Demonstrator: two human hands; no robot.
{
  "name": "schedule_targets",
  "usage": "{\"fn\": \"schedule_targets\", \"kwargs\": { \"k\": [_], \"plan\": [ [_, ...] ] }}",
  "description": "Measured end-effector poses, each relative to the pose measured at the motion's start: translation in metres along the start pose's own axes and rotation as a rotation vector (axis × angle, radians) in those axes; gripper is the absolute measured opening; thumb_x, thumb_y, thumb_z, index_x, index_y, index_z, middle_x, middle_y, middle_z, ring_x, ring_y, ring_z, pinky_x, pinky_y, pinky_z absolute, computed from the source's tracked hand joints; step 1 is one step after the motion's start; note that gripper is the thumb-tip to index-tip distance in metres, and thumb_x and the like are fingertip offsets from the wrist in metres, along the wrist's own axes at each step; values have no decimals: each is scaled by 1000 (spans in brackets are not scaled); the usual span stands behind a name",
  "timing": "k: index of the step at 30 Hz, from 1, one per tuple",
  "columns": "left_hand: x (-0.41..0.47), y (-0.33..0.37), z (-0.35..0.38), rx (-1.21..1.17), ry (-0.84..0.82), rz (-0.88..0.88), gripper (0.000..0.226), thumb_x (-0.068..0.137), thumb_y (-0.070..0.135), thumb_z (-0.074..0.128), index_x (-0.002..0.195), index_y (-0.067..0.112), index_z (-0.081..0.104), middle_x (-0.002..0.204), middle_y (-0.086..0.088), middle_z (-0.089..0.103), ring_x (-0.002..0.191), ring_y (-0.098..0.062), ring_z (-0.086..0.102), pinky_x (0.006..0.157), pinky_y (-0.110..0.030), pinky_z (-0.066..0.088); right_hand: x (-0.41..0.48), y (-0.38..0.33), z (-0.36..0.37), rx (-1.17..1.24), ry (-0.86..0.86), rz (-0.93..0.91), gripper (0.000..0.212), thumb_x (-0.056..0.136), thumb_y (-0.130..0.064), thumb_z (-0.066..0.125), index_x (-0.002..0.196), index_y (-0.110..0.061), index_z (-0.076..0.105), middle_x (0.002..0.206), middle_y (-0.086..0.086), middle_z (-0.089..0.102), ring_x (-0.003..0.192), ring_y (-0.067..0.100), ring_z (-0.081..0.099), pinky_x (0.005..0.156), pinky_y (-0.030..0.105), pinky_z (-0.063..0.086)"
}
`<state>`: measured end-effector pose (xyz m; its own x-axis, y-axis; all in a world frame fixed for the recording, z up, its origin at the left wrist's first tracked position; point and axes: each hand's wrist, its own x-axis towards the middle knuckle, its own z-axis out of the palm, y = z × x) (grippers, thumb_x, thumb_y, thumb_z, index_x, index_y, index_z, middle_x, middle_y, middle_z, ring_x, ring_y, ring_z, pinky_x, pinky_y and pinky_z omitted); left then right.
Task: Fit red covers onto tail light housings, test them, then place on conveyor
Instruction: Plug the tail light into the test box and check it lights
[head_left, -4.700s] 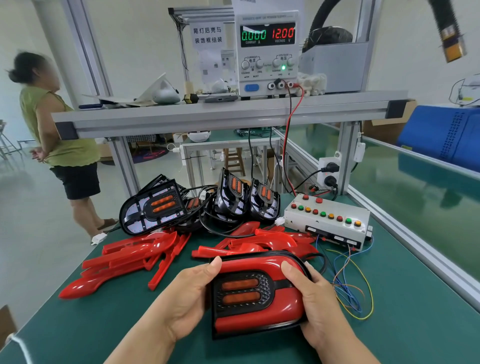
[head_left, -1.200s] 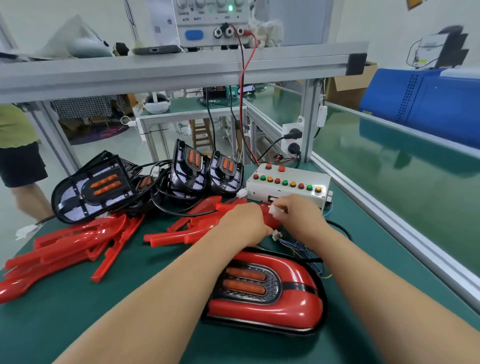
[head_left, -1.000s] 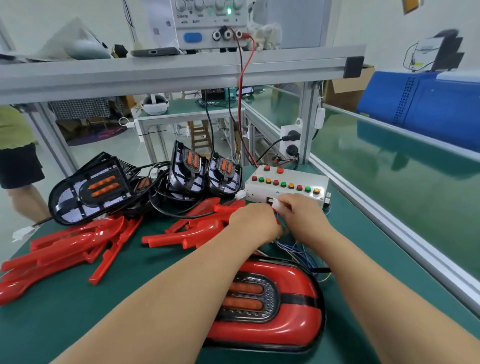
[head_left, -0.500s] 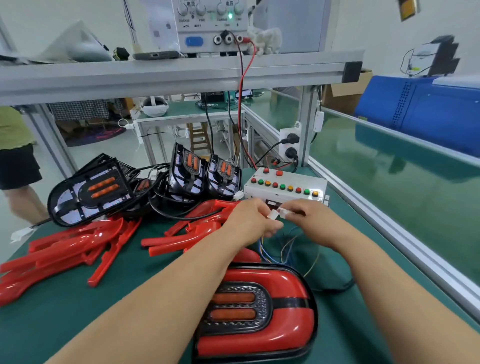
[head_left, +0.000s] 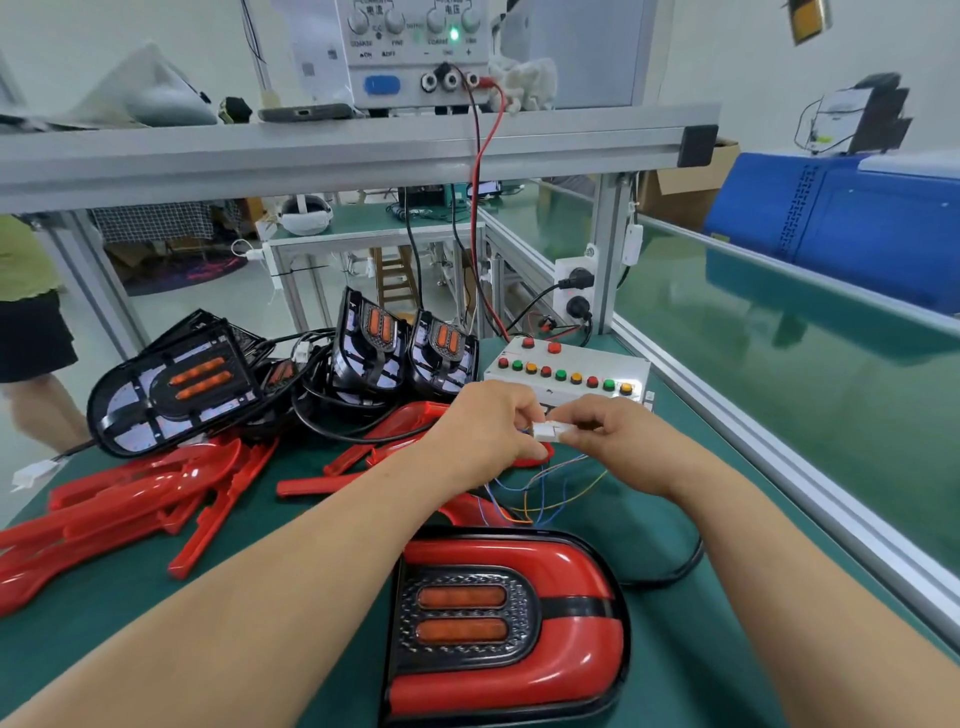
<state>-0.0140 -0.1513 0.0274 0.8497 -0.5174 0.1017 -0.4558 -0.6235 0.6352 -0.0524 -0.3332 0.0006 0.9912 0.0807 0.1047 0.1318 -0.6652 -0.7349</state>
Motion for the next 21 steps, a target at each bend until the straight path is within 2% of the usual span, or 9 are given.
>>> {"fn": "schedule_targets", "kwargs": {
  "k": [4,7,9,13,17,21],
  "plan": [
    [-1,0,0,19,12,-8,28,73,15,85,97,17,70,73,9,55,67,-7,52,61,-18,40,-1,0,4,-15,24,-8,20,98,-18,61,112,-29,70,93,-14,58,82,-3,53,73,8,36],
    [-3,-3,1,-26,28,-15,25,71,15,87,90,20,70,72,8,58,63,-4,52,58,-14,39,-4,-2,5,0,19,-12,18,97,-19,62,106,-34,69,94,-14,60,84,0,54,75,14,38],
    [-3,-4,0,-13,21,-12,24,70,17,87,88,20,71,71,8,59,64,-7,53,59,-17,40,-5,-3,7,-1,32,-23,19,97,-18,63,107,-32,70,93,-14,59,84,0,54,73,11,37],
    [-2,-1,-4,100,-4,-14,28,72,18,87,95,16,72,80,4,62,75,-13,57,74,-27,51,-8,-4,12,-16,64,-47,22,96,-15,63,111,-27,73,91,-14,58,84,-2,54,72,7,36],
    [-4,0,-7,149,-14,-1,31,74,19,86,100,14,72,80,8,57,82,-15,58,78,-27,50,-10,-4,19,-13,121,-43,23,95,-13,63,111,-26,74,99,-14,64,88,-1,57,73,5,38],
    [-6,-1,-7,208,-13,12,29,77,18,82,103,12,72,90,-1,62,95,-21,63,87,-35,51,-8,-7,23,-12,98,-39,20,95,-16,64,110,-25,74,99,-16,65,85,-7,57,69,3,40]
  ]
}}
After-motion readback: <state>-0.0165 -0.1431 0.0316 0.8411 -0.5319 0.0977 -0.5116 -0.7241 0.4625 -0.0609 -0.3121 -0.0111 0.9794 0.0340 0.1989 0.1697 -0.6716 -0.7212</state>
